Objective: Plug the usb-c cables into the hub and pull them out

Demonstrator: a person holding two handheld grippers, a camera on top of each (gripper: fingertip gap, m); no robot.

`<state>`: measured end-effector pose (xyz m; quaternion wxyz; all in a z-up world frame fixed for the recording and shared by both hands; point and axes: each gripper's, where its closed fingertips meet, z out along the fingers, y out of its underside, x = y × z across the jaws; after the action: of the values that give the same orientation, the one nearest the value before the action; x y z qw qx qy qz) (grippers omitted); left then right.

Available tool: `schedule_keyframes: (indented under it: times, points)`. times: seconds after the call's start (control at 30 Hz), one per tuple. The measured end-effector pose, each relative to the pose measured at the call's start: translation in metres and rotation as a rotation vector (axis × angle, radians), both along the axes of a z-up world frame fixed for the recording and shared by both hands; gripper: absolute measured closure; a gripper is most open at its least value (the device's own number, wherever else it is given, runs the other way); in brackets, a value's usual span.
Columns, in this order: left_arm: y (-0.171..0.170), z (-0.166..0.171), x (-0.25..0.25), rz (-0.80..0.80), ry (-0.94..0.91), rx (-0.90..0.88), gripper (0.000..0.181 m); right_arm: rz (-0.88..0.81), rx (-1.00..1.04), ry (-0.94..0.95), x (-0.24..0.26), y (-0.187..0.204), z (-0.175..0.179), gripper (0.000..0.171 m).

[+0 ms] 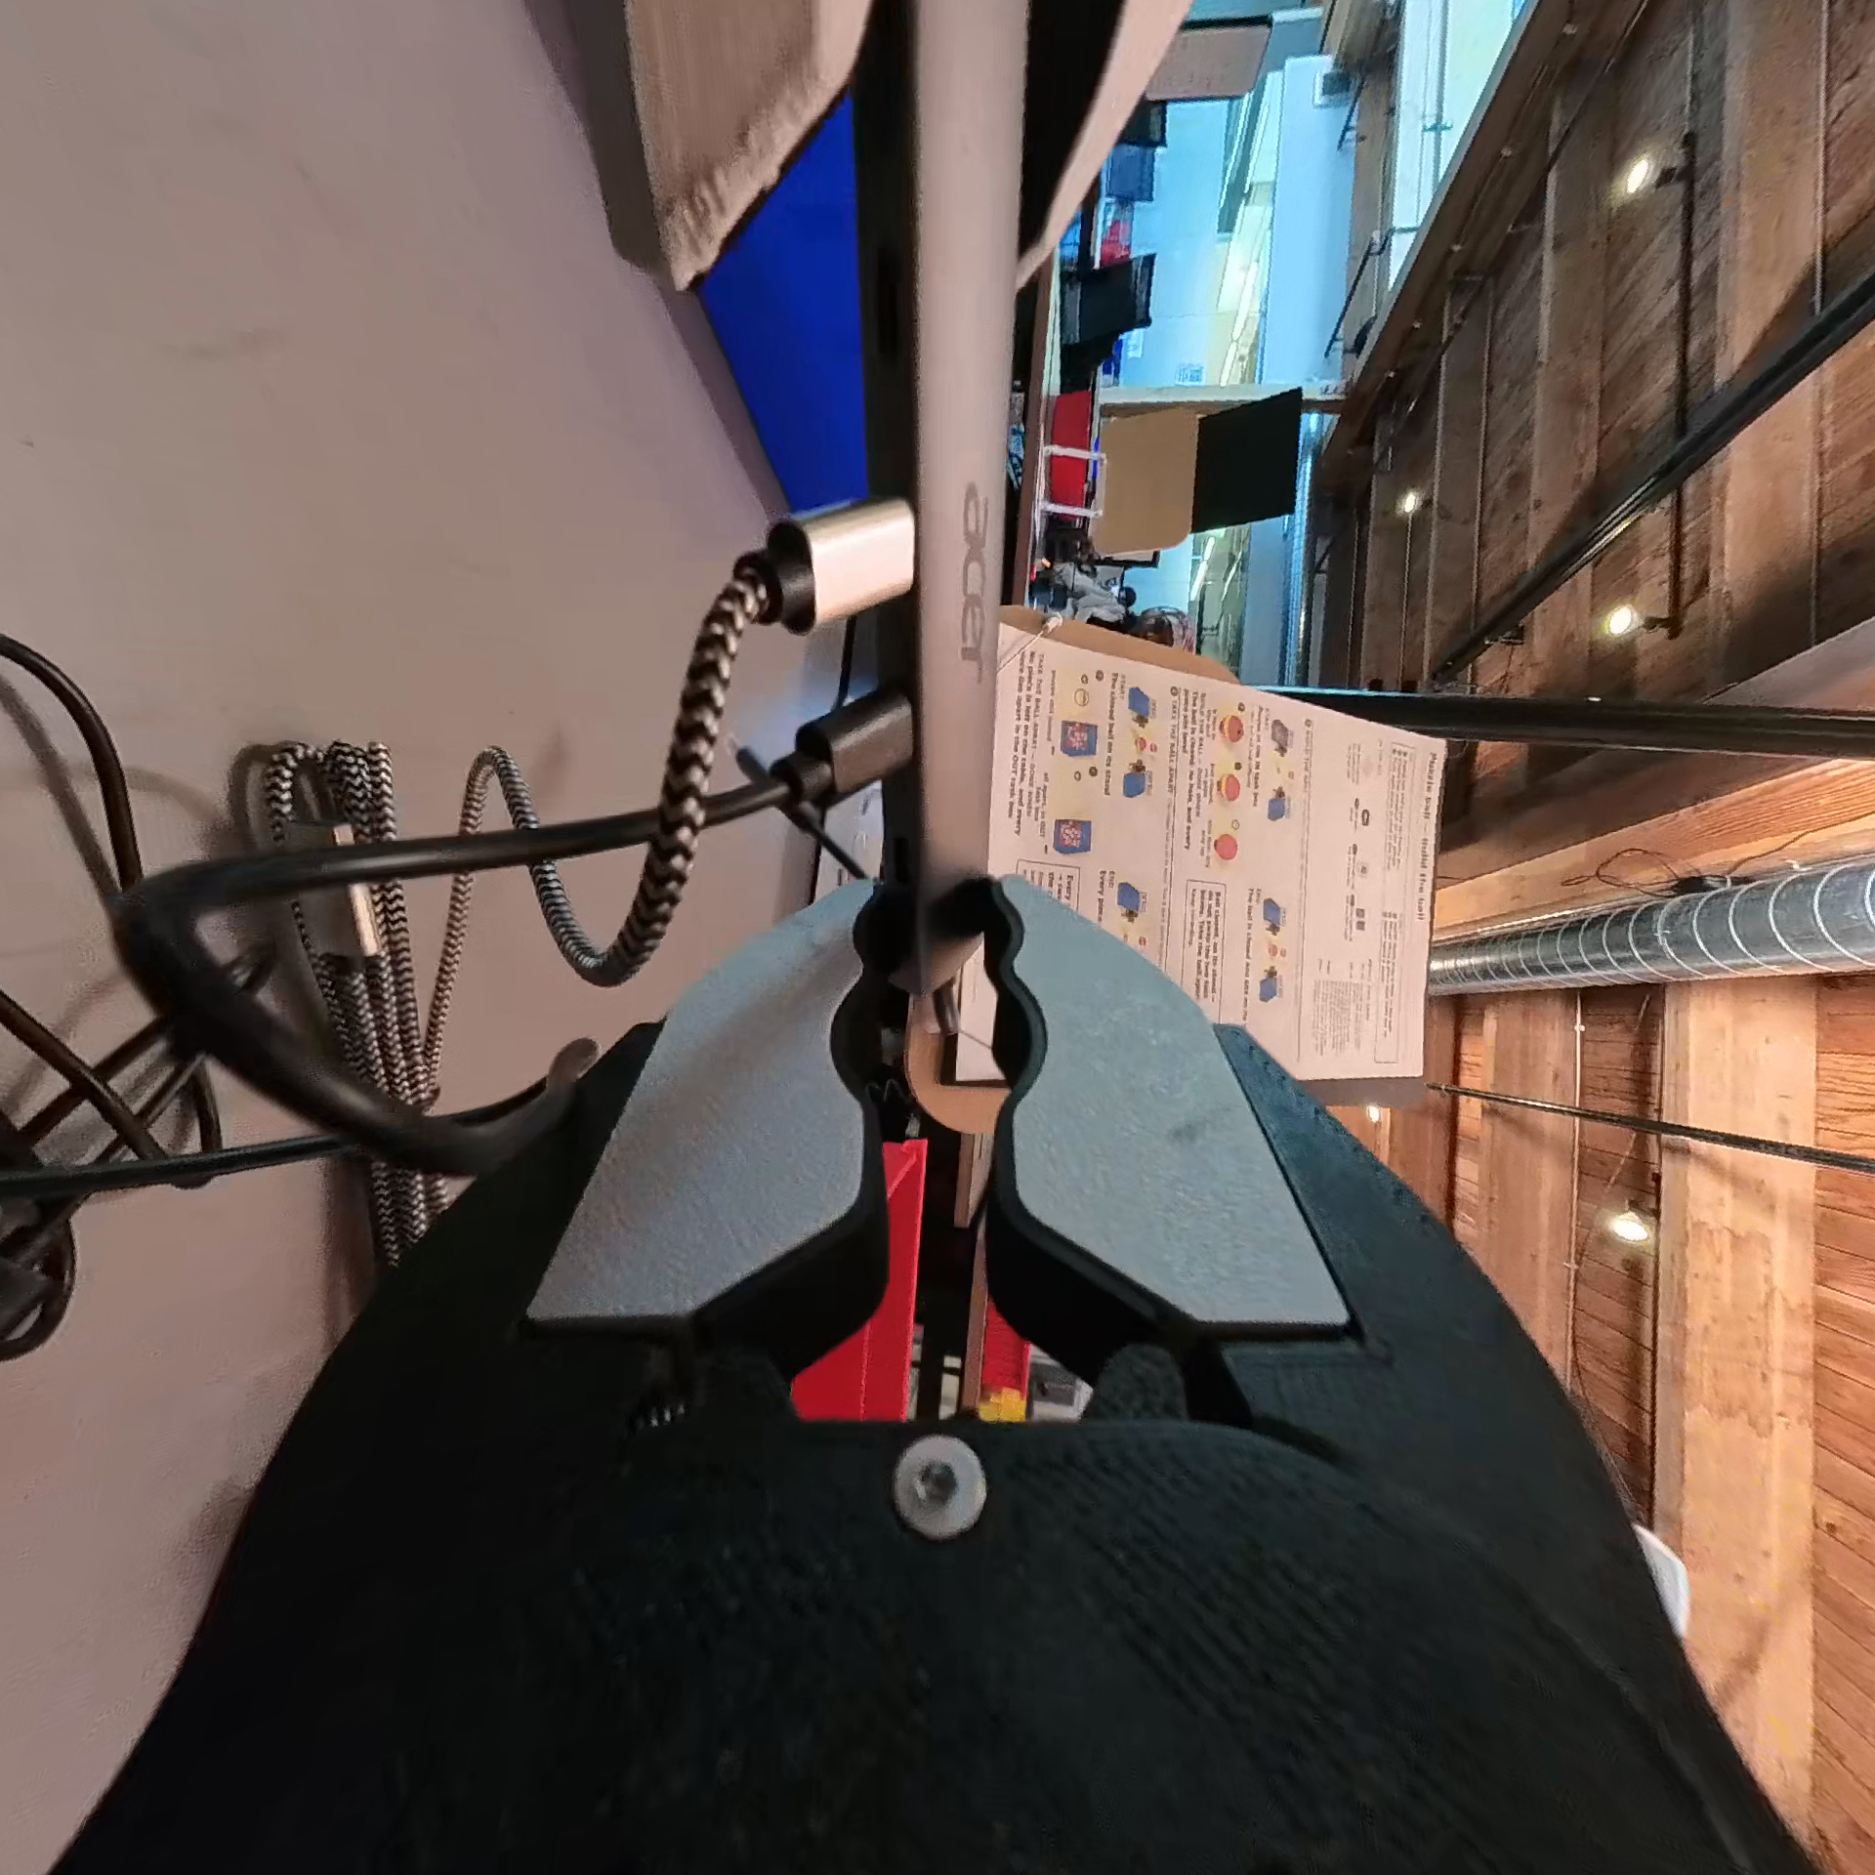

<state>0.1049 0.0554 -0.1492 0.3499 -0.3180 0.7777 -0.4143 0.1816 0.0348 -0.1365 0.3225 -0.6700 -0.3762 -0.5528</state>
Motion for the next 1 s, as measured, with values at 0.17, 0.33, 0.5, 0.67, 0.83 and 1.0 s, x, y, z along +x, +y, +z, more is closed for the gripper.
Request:
schedule_keyframes:
  times: [0.17,0.33,0.5,0.67,0.83,1.0]
  points:
    - [0.0,-0.005,0.004,0.05,0.037,-0.028,0.157,0.011,-0.028,-0.054,-0.007,0.006,-0.003,0.155]
    - [0.009,-0.016,0.009,0.121,0.079,-0.018,0.158,0.037,0.001,-0.025,-0.012,0.007,-0.001,0.158]
    - [0.009,-0.019,0.012,0.118,0.092,-0.064,0.158,0.045,0.024,-0.014,-0.01,0.008,0.0,0.159]
    - [0.005,-0.023,0.011,0.078,0.159,-0.205,0.158,0.059,0.075,-0.112,-0.009,0.011,0.003,0.159]
    - [0.003,-0.027,0.007,0.049,0.239,-0.277,0.158,0.077,0.092,-0.148,-0.01,0.013,0.001,0.16]
    - [0.006,-0.029,0.012,0.067,0.176,-0.197,0.159,0.063,0.094,-0.135,-0.008,0.013,0.002,0.158]
